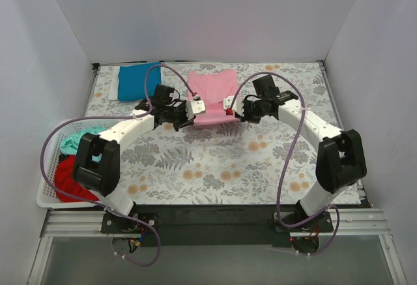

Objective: Fold and stack the t-shirts
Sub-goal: Fold the tshirt

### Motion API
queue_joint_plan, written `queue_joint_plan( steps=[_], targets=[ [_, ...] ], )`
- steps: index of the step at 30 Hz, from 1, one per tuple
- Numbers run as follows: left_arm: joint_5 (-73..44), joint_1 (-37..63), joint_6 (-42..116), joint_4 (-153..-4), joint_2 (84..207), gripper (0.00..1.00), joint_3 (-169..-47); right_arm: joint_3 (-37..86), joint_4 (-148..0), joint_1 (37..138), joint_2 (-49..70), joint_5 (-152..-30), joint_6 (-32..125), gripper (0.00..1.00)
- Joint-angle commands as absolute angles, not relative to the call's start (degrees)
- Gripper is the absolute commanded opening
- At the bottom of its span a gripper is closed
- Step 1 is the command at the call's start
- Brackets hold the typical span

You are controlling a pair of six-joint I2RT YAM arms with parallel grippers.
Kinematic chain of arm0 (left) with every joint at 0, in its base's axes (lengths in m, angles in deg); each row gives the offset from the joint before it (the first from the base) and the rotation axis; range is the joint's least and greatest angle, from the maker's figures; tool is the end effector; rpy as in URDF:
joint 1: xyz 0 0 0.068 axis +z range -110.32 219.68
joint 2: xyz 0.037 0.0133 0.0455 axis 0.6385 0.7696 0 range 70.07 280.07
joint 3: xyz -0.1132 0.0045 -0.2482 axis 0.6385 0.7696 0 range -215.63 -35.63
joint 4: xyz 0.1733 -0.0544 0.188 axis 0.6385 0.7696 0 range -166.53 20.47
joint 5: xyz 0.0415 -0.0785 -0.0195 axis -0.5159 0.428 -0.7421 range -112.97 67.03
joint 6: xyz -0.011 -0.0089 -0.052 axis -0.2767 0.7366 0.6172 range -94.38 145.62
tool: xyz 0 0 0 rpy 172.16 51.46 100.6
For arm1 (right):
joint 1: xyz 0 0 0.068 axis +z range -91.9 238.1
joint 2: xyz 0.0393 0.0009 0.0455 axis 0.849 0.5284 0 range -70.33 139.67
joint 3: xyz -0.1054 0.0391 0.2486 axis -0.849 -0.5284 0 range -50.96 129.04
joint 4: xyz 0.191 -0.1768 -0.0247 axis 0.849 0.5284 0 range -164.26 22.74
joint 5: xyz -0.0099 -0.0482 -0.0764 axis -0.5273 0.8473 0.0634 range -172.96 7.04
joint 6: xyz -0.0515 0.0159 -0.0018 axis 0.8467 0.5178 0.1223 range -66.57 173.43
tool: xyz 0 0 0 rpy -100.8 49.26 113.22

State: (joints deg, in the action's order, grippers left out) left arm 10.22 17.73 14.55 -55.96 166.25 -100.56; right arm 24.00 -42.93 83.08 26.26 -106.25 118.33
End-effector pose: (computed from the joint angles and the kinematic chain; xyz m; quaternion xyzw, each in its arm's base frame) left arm 0.3202 -0.1502 0.2186 0.3469 0.8418 -0.2984 0.2864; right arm 0.3244 0.1665 0.2560 -0.7014 0.6121 0.0737 0.3577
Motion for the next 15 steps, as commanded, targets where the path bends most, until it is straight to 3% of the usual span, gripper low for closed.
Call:
queue_joint_plan(
  steps=[1,9,15],
  targets=[
    [12.9,16.8,13.1,-50.6,157.8,0.0,-97.6,17.9,-38.0,83.8,18.7,-107.4,116.2,0.01],
    [19.3,12.4,15.2,-33.5,137.9,0.0,-91.2,7.6,-29.6,92.0,-1.5,-110.1,109.7,0.01],
    [17.4,12.4,14.4,-29.1,133.1,0.0,-92.1,14.6,-24.5,92.2,-0.2,-111.3,110.8,0.01]
  ],
)
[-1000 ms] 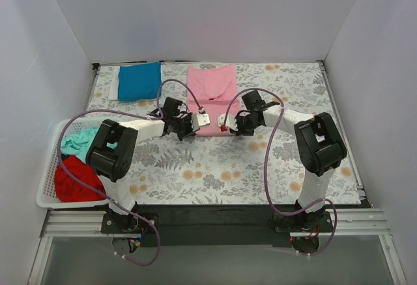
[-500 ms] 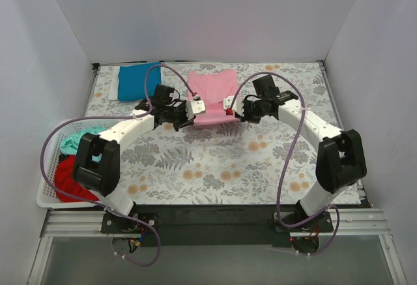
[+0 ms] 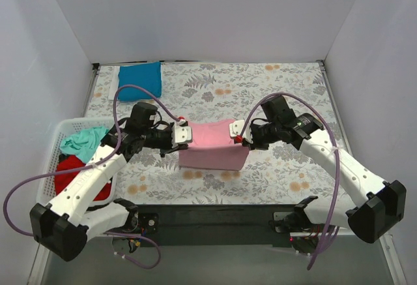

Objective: Fold and stack the t-shirts
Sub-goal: Fold the tshirt

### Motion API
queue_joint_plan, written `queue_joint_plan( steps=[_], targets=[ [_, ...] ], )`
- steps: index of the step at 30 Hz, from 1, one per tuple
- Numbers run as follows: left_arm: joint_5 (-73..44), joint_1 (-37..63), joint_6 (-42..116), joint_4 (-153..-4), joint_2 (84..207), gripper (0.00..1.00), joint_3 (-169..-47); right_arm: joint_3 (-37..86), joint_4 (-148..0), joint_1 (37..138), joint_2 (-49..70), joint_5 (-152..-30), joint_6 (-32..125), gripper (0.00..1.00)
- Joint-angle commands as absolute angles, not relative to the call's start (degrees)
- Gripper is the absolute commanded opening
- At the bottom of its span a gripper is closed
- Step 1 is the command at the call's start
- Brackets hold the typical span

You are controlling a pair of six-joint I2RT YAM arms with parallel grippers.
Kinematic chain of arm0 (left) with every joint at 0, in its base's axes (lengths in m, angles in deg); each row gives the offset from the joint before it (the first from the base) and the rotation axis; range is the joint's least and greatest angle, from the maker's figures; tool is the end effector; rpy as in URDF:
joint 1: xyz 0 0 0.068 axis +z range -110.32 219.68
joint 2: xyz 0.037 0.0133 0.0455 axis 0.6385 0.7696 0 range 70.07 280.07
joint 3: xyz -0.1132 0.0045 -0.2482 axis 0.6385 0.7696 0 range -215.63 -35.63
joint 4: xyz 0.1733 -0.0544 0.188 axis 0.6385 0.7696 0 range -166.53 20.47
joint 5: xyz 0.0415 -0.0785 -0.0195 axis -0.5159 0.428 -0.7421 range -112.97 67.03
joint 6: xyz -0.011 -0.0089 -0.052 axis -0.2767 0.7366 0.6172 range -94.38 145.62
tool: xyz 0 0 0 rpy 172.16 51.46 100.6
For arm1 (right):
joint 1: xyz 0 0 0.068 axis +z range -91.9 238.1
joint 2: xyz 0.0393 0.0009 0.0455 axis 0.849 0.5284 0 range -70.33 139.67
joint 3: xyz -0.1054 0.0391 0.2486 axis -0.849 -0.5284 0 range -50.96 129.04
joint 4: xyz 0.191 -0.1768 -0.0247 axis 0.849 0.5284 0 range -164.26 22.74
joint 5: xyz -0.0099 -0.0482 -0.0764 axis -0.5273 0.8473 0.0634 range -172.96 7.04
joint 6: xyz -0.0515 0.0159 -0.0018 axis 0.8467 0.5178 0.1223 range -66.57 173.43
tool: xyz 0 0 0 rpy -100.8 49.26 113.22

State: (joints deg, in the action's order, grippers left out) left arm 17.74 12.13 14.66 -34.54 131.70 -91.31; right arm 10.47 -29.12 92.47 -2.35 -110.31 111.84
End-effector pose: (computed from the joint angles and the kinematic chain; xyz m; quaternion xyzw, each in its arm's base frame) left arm 0.1773 -0.1188 0.3051 0.4065 0.7850 -0.3698 0.2860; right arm 0.1862 0.1470 0.3070 -0.7181 0.5770 0.1520 0.3583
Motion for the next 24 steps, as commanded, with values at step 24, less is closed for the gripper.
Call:
queue_joint_plan(
  steps=[24],
  targets=[
    [18.4,21.4,9.8,-40.6,150.4,0.0,-92.1,23.9,-25.9,92.1,22.4,-112.6,117.5,0.01]
  ],
)
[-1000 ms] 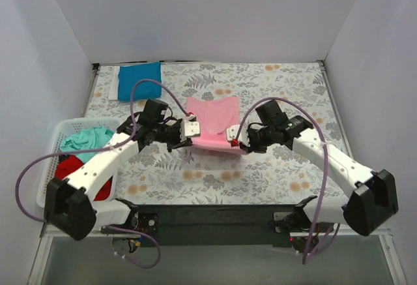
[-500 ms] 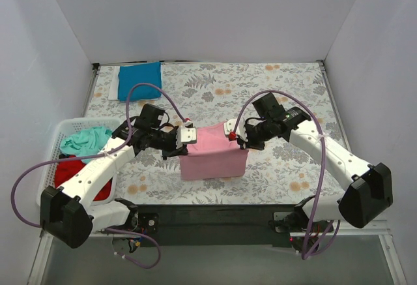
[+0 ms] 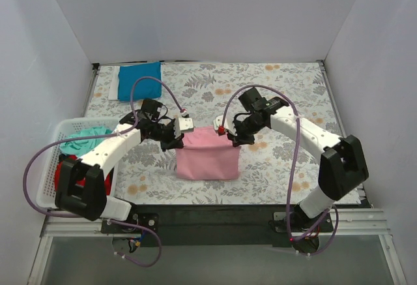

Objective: Fold and stack the t-shirts
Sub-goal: Fold the tshirt

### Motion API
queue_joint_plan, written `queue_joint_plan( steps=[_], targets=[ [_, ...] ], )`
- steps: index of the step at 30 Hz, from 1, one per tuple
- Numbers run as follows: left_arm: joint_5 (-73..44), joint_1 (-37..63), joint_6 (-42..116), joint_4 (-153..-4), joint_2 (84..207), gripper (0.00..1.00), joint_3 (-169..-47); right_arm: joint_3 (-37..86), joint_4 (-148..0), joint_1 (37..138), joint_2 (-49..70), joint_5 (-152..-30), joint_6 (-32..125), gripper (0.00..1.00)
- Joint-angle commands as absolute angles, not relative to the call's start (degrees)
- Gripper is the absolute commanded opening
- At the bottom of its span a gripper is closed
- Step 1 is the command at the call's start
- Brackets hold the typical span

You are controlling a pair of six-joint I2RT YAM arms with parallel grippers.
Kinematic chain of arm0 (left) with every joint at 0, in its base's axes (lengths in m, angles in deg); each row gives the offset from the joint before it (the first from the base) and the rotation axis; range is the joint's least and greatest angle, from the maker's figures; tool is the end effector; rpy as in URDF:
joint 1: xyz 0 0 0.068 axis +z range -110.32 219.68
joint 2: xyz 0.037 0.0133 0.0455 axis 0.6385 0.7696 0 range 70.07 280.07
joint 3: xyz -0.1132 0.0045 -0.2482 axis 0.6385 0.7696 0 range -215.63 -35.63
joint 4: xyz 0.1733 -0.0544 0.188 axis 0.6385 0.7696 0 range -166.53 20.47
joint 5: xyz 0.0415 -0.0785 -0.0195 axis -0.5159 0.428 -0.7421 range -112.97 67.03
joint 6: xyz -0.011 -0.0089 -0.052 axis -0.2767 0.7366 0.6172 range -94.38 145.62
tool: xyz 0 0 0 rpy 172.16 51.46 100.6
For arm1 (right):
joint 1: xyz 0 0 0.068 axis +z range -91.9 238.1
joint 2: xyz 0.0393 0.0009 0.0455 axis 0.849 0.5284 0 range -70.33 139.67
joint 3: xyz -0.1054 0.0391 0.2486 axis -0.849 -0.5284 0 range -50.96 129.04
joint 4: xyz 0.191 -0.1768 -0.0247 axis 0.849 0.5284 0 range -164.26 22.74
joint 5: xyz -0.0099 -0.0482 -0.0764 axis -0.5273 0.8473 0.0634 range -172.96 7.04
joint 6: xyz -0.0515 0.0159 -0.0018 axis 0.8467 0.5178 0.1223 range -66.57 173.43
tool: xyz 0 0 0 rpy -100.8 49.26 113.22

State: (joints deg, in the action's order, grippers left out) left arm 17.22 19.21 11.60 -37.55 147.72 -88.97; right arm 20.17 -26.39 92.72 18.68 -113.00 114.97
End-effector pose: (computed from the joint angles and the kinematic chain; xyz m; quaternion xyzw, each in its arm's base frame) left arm 0.2327 -0.1115 0.2349 0.3467 0.8491 -0.3460 0.1977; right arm 0.2450 0.1907 0.2637 -0.7390 0.5904 0.1992 0.2563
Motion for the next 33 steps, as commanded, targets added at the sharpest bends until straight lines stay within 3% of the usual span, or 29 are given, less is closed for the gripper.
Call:
queue_joint_plan(
  steps=[1,7,16,27,28,30,31,33],
  targets=[
    [19.0,21.9,9.7,-41.5,152.1,0.0,-93.9,25.1,-25.9,91.4,23.8,-112.8,118.0,0.01],
    [19.9,23.3,10.2,-45.8,163.3,0.0,-98.5,31.8,-25.9,88.4,35.5,-115.5,119.0,0.01],
    [19.5,23.2,9.4,-48.6,171.0,0.0,-96.6,31.1,-28.1,88.1,45.6,-116.8,118.1,0.01],
    [23.7,22.6,8.2,-42.9,159.1,0.02,-89.5,20.6,-27.9,88.8,33.7,-122.7,112.2,0.01],
    [23.9,22.7,8.2,-41.9,158.2,0.09,-89.4,21.1,-27.2,88.8,32.9,-123.5,109.5,0.21],
    [23.7,22.7,8.1,-41.5,155.9,0.22,-89.6,23.3,-25.1,88.8,31.1,-126.5,107.1,0.42],
    [23.8,22.7,8.7,-41.5,155.0,0.28,-89.9,25.9,-24.1,88.5,30.8,-127.8,105.6,0.5],
    [25.6,22.8,8.8,-41.6,153.4,0.36,-90.8,28.6,-23.8,87.9,31.4,-132.1,100.2,0.5]
  ],
)
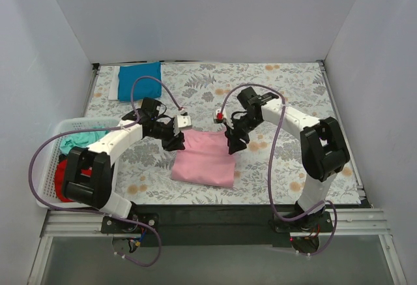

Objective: Fold and stack the t-shirts
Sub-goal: Fold the tshirt

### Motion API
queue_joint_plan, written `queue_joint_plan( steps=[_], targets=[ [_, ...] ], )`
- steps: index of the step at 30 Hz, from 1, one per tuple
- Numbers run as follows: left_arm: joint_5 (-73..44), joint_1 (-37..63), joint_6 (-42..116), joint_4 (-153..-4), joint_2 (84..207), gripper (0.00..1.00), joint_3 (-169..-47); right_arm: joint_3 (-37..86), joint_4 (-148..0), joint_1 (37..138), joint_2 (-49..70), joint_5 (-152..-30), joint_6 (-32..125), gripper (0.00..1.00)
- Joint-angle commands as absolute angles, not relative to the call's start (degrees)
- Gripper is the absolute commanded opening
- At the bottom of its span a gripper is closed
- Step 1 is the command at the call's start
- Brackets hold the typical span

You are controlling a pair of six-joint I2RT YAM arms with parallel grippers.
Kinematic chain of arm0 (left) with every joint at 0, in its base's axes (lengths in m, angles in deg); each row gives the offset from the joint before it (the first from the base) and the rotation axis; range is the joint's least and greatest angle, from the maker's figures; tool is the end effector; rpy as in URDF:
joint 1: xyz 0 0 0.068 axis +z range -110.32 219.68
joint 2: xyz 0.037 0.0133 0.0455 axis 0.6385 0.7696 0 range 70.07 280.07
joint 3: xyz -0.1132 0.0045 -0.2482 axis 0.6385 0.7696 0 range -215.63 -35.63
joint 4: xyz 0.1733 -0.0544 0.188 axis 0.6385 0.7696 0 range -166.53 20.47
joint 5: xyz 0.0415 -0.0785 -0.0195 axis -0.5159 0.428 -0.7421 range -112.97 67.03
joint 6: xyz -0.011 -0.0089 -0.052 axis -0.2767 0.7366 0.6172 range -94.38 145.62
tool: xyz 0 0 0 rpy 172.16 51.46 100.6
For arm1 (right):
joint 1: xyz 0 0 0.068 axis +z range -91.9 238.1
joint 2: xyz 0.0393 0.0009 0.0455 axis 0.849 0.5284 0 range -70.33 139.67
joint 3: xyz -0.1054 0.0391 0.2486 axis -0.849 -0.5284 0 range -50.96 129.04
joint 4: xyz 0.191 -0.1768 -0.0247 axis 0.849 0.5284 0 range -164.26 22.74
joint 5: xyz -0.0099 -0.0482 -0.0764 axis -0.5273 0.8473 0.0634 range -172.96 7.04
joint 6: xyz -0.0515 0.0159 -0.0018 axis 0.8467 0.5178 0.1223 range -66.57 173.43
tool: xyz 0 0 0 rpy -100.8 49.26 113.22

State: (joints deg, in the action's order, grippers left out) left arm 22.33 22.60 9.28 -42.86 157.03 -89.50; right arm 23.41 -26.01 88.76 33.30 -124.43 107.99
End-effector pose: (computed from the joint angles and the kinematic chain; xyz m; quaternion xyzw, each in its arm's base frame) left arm 0.2632 -0.1074 0.2027 0.3342 0.8435 -0.3784 0.1834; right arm 0.2865 0.1971 0.2044 -0.6577 0.6582 0.3232 0.1724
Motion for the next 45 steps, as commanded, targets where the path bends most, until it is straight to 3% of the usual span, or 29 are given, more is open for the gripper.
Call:
queue_joint_plan(
  steps=[1,4,7,13,22,31,36,43,45],
  targets=[
    [26.5,22.8,8.9,-41.6,153.2,0.38,-91.2,31.6,-24.1,86.9,32.1,-133.4,98.4,0.5],
    [28.1,21.4,9.8,-43.6,154.3,0.42,-92.2,36.7,-24.3,85.4,37.8,-137.4,91.4,0.43],
    [28.2,19.2,10.8,-46.4,157.2,0.42,-93.1,42.1,-24.7,85.4,44.3,-140.1,87.4,0.23],
    [27.8,15.0,13.1,-52.3,161.5,0.43,-94.1,50.4,-25.6,85.9,54.2,-144.8,79.5,0.12],
    [26.7,11.6,12.0,-54.3,169.0,0.45,-95.7,58.4,-27.2,86.5,63.3,-144.6,76.6,0.11],
    [26.3,11.0,10.9,-54.4,172.5,0.44,-95.1,55.7,-27.2,88.6,67.0,-143.4,79.8,0.11],
    [26.1,9.9,9.9,-54.4,171.4,0.35,-93.2,52.0,-27.2,89.1,67.7,-142.9,81.7,0.11],
    [26.9,8.4,11.9,-56.7,163.2,0.04,-87.2,42.0,-27.5,90.6,63.4,-142.9,84.7,0.1],
    [27.0,8.0,12.3,-58.6,159.0,0.0,-85.4,40.0,-27.5,91.1,62.0,-143.5,85.7,0.09]
  ],
)
